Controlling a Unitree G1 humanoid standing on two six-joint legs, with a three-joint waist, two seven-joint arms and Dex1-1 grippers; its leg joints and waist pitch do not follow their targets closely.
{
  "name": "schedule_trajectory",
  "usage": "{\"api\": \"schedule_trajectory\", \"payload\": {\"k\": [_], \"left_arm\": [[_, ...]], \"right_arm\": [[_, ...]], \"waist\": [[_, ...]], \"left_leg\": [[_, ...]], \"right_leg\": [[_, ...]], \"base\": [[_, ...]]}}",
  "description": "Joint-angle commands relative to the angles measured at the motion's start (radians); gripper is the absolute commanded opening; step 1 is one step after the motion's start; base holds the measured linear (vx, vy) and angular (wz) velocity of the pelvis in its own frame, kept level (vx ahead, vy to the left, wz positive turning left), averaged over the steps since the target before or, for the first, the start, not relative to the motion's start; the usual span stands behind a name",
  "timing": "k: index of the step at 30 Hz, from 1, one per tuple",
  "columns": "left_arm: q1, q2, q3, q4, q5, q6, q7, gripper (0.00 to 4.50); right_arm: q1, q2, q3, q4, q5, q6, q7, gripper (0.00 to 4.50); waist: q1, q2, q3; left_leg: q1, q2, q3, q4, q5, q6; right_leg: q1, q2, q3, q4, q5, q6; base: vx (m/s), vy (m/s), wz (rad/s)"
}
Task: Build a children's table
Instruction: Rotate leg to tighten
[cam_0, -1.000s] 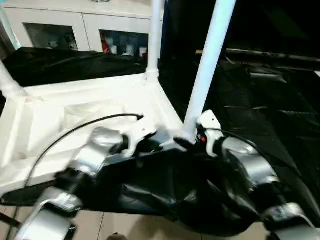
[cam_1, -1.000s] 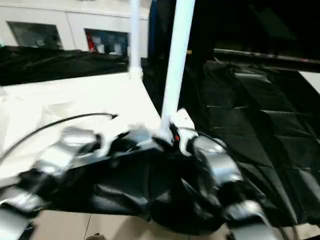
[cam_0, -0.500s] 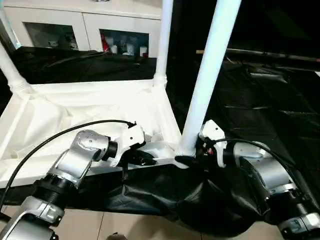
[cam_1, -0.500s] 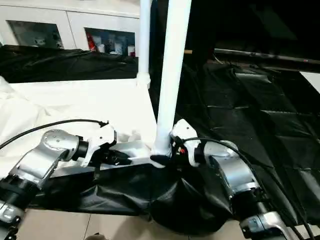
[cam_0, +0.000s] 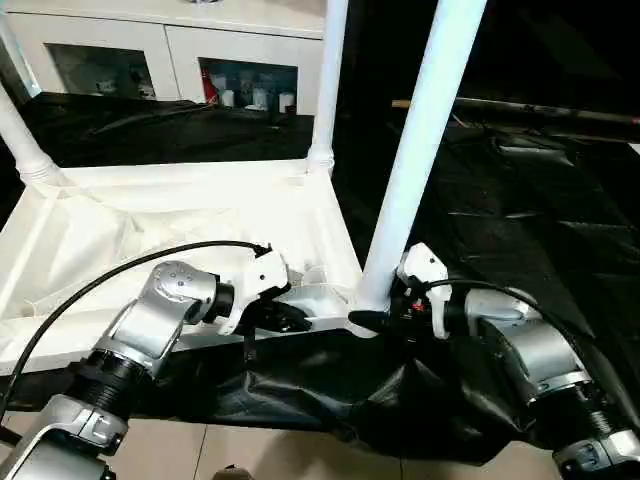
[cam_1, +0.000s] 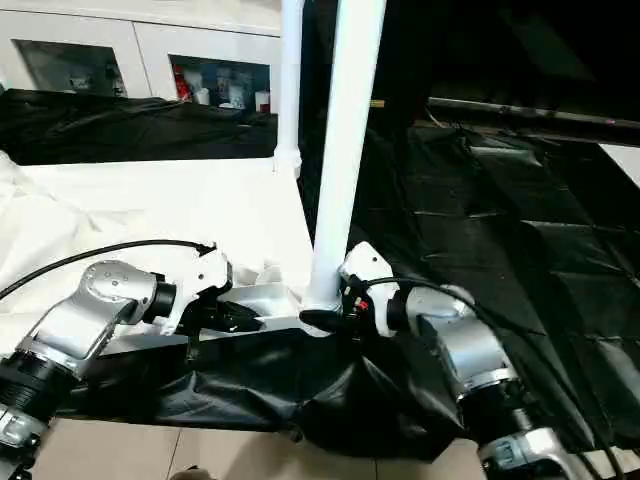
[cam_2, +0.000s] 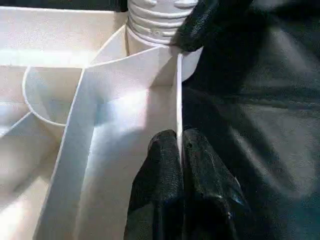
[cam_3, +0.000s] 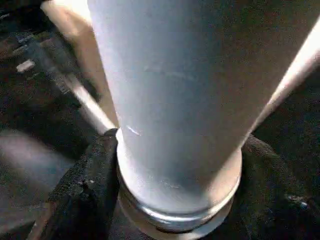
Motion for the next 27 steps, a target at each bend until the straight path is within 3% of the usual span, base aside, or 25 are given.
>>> {"api": "schedule_trajectory", "payload": {"k": [1,3,8,11,12,13,20,27], "left_arm": [[-0.044,-0.073,0.006,0.040,0.014,0.008,0.107,0.00],[-0.068,-0.114,0.011,0.085,0.037,0.018,0.186,0.00],[-0.123,-0.268,-0.010,0.163,0.072,0.072,0.358,0.00],[-0.134,-0.312,-0.032,0.190,0.100,0.069,0.388,0.00],[-0.137,-0.323,-0.038,0.199,0.108,0.067,0.396,0.00],[-0.139,-0.328,-0.044,0.207,0.113,0.056,0.395,0.00],[-0.135,-0.298,-0.029,0.207,0.104,0.028,0.363,0.00],[-0.090,-0.215,-0.009,0.154,0.066,-0.024,0.220,0.00]], "right_arm": [[-0.018,0.053,-0.029,0.067,-0.026,0.022,-0.157,2.77],[-0.028,0.107,-0.063,0.103,-0.028,0.045,-0.271,2.77],[-0.117,0.284,-0.144,0.287,-0.029,0.025,-0.610,2.77],[-0.150,0.330,-0.143,0.337,-0.040,-0.008,-0.632,2.77],[-0.158,0.341,-0.138,0.346,-0.047,-0.018,-0.629,3.33],[-0.164,0.348,-0.134,0.341,-0.039,-0.026,-0.589,3.33],[-0.162,0.293,-0.091,0.319,-0.074,-0.076,-0.514,4.00],[-0.112,0.137,-0.033,0.185,-0.051,-0.046,-0.201,4.00]], "waist": [[-0.006,-0.002,-0.059],[-0.005,-0.003,-0.061],[-0.010,0.005,-0.061],[-0.013,0.005,-0.063],[-0.015,0.003,-0.062],[-0.013,0.004,-0.063],[-0.011,0.002,-0.061],[-0.004,0.001,-0.061]], "left_leg": [[-0.006,0.002,0.007,-0.063,-0.213,0.005],[0.000,0.000,0.004,-0.064,-0.225,-0.012],[0.004,0.002,0.001,-0.068,-0.249,-0.023],[0.002,0.000,0.001,-0.068,-0.256,-0.021],[0.000,-0.001,0.003,-0.067,-0.249,-0.016],[0.002,-0.001,0.003,-0.067,-0.248,-0.014],[0.000,0.000,0.001,-0.069,-0.270,0.000],[-0.006,0.002,0.004,-0.067,-0.237,0.032]], "right_leg": [[0.053,-0.062,0.053,-0.085,-0.328,-0.118],[0.053,-0.066,0.050,-0.092,-0.409,-0.088],[0.049,-0.068,0.052,-0.097,-0.422,-0.067],[0.050,-0.066,0.052,-0.095,-0.389,-0.066],[0.050,-0.064,0.052,-0.095,-0.372,-0.065],[0.050,-0.064,0.053,-0.094,-0.367,-0.066],[0.050,-0.066,0.051,-0.100,-0.407,-0.055],[0.060,-0.063,0.053,-0.093,-0.332,-0.085]], "base": [[0.000,0.000,0.00],[0.000,0.000,0.00],[0.000,0.000,0.00],[0.000,0.000,0.00],[0.000,0.000,0.00],[0.000,0.000,0.00],[0.000,0.000,0.00],[0.000,0.000,0.00]]}}
